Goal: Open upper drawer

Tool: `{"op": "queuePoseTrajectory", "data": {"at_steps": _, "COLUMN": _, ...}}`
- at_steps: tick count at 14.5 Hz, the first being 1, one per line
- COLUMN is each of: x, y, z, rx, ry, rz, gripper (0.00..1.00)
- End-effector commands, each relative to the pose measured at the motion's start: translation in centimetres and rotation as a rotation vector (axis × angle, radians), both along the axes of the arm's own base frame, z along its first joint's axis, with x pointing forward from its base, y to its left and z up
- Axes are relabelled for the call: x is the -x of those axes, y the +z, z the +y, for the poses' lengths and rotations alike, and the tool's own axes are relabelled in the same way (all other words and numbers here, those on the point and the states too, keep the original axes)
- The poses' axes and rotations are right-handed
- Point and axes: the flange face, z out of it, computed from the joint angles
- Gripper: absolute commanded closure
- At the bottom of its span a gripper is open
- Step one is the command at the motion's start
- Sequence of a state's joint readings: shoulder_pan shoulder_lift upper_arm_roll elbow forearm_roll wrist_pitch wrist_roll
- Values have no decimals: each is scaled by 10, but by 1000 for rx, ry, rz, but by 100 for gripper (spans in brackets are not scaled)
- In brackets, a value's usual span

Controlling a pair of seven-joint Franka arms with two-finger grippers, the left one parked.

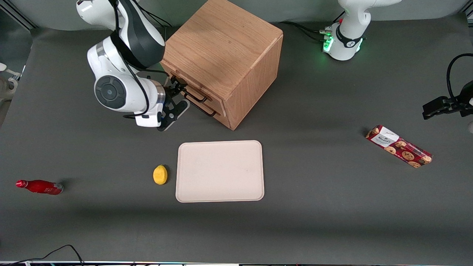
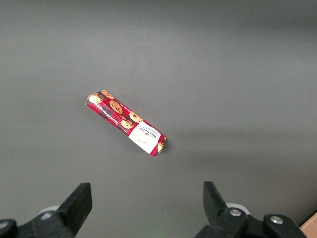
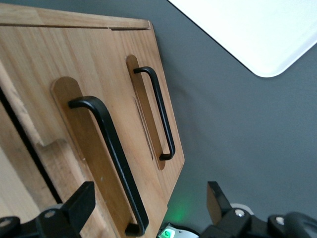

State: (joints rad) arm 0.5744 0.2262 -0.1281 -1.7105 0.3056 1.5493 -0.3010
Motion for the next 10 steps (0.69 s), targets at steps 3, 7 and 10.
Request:
{"op": "queuePoseTrajectory", "data": {"at_steps": 3, "x": 9, "y": -24, "z": 12, "rx": -41, "ry": 15, "rz": -9, "gripper": 0}}
{"op": "queuePoseTrajectory", "data": {"at_steps": 7, "x": 11, "y": -35, "z": 12, "rx": -42, "ry": 29, "rz": 0, "gripper": 0}}
{"op": "queuePoseTrajectory", "data": {"at_steps": 10, "x": 13, "y": -40, "z": 11, "rx": -48, "ry": 48, "rz": 4, "gripper": 0}}
